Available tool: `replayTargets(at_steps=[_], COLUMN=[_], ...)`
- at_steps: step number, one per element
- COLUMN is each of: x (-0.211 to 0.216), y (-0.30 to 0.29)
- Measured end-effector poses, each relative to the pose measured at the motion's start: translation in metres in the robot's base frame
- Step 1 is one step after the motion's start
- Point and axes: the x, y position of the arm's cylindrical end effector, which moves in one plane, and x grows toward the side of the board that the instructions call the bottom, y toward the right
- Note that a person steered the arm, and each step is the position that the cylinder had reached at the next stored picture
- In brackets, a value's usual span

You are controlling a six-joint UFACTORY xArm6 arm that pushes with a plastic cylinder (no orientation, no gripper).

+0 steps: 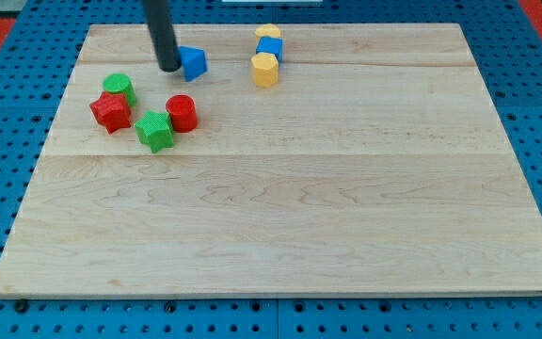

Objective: Push the green circle to the top of the green star

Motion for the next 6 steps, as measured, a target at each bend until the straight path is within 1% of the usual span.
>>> replayTargets(at_steps=[1,2,3,4,6], x=[0.0,-0.019,-0.026,0.014,0.072], y=[0.052,-0.012,-0.082,-0.095,-0.077])
